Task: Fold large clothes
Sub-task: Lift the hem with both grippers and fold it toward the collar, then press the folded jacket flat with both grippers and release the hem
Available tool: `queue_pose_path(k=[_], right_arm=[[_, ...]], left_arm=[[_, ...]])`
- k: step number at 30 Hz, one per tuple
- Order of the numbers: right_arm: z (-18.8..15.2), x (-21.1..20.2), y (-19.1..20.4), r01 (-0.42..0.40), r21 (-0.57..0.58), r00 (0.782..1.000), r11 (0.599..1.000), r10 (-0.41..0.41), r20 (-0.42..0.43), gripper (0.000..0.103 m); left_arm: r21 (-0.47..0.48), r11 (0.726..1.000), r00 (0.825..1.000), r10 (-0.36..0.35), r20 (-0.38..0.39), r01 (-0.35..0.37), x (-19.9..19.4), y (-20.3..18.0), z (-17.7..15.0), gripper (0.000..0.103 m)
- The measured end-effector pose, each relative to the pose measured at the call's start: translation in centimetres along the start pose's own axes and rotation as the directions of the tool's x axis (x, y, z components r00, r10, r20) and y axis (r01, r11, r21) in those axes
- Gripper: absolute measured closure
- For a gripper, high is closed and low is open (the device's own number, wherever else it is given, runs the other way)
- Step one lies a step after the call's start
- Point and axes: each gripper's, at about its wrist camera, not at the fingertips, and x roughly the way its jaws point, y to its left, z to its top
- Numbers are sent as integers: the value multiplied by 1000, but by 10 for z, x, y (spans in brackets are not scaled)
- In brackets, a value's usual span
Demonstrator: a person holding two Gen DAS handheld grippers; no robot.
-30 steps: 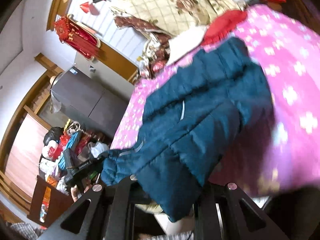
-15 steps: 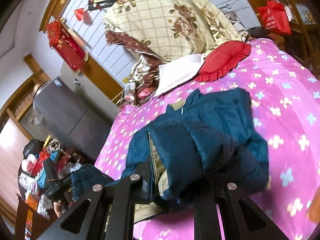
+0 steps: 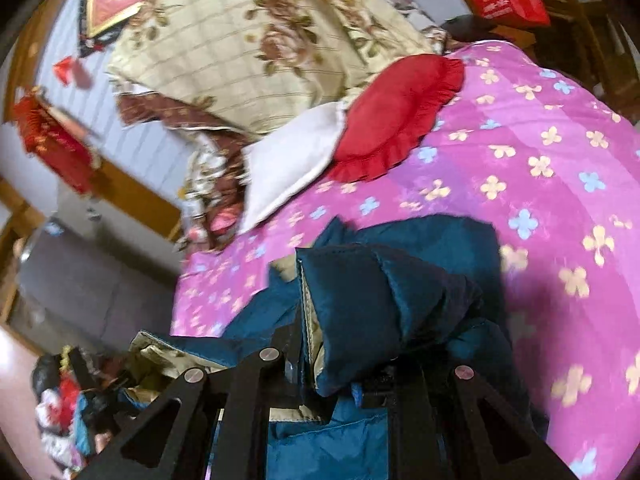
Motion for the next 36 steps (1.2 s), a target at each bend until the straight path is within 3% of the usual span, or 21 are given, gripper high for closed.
queue_pose_path(k=[6,9,13,15,17,19,21,23,25,28,32,36], right_arm=[[25,75,-34,98,55,994,994,-94,-56,86],[27,92,-55,18,140,998,990,-10,-62,78],[30,88,-66,-108,189,993,976,116,-28,65],[32,77,-62,-188,190,982,964,188,20,26],[34,65,-51,-235,161,971,959,226,74,7],[36,52,-36,-273,117,961,955,265,77,7],[34,40,-19,-251,61,966,966,246,80,7],[29,28,-1,-212,-21,974,977,213,70,7],[16,17,16,-159,-118,985,980,165,46,7],[-7,6,30,-103,-224,994,969,111,25,7],[-33,-1,16,-33,-272,999,962,29,-19,7],[-46,13,-5,52,-264,995,963,-72,-69,21]], left_arm=[[-29,999,997,35,-70,-37,76,-6,14,94],[-107,994,995,4,-103,-15,98,6,15,93],[-227,970,988,-113,-105,87,100,28,16,92],[-257,956,980,-174,-95,145,94,36,16,89],[-269,945,971,-217,-96,184,89,40,17,84],[-304,919,951,-293,-96,252,83,47,21,74],[-357,881,933,-354,-68,309,75,54,24,68],[-376,865,931,-365,-15,333,58,59,30,58],[-348,886,949,-313,39,307,35,59,37,46],[-279,926,967,-246,67,254,6,52,41,38],[-150,966,978,-210,8,209,-7,31,23,37],[-29,978,976,-208,-63,207,3,3,-9,37]])
